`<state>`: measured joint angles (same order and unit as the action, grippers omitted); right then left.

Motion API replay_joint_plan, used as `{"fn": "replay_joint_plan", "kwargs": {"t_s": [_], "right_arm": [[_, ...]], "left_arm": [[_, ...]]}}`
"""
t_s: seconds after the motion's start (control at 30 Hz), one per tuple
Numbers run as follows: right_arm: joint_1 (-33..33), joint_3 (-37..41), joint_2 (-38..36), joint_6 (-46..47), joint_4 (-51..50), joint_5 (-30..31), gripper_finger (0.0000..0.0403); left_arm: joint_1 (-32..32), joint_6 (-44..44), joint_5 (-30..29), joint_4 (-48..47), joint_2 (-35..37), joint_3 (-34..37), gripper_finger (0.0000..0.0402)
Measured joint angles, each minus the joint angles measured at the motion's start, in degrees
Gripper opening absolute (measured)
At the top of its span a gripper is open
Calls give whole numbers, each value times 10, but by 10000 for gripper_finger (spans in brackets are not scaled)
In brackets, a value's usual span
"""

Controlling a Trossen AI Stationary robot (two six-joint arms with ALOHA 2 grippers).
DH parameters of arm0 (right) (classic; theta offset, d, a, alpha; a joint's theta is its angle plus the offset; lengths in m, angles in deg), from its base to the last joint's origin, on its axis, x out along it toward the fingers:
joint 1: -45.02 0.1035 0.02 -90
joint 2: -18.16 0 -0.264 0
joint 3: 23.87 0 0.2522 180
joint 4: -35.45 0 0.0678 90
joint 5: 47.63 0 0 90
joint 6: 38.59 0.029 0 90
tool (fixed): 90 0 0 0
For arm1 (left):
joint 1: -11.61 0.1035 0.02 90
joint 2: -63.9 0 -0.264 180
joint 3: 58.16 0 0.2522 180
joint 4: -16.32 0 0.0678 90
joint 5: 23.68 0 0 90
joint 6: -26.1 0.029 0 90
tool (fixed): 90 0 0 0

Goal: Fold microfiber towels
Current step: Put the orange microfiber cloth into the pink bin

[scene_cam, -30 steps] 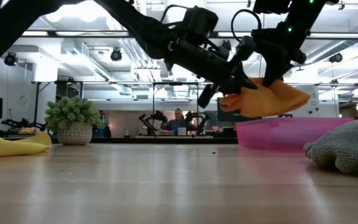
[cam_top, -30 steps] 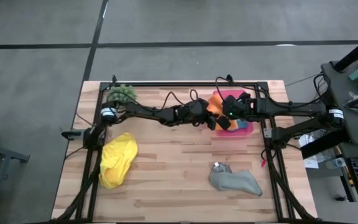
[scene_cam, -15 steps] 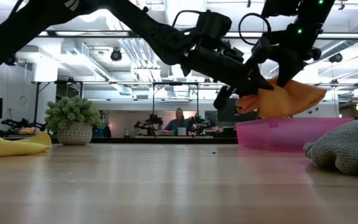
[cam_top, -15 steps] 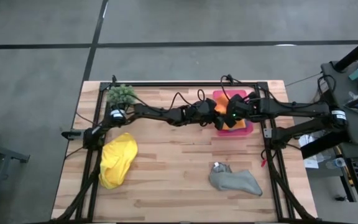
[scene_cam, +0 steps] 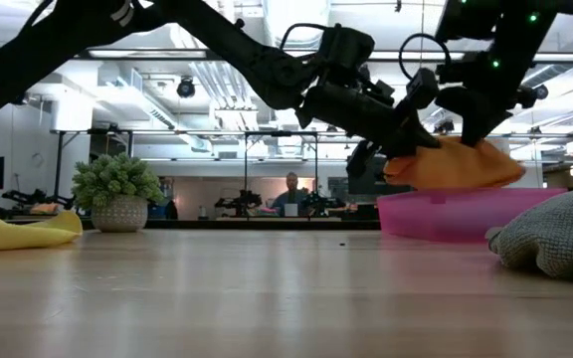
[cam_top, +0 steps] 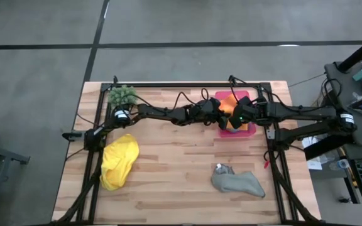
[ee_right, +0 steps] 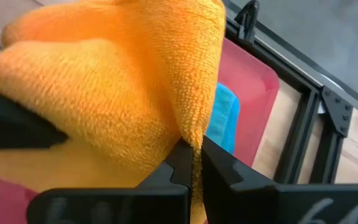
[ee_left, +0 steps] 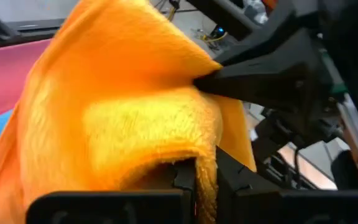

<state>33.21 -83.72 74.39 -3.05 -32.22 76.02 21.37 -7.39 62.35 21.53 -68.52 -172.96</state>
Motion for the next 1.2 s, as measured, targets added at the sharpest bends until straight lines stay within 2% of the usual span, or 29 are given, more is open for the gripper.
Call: {"fn": "replay_joint_plan", "kwargs": {"t_s": [0.23,0.43,0.9,1.03,1.2], "right_arm": [[0,13,1,4,34,25,9],[0,13,1,4,32,30,9],[-26,48,1,-7,37,28,9],[-26,59,1,-6,40,28,9],[-27,60,1,-14,50,30,9]], "left_arm": [[1,-2,-8,5,-1,0,1],[1,-6,4,6,-33,-31,1],[7,-8,4,-3,-42,-36,4],[7,-8,5,-1,-42,-36,32],[8,-21,26,-4,-42,-36,95]]}}
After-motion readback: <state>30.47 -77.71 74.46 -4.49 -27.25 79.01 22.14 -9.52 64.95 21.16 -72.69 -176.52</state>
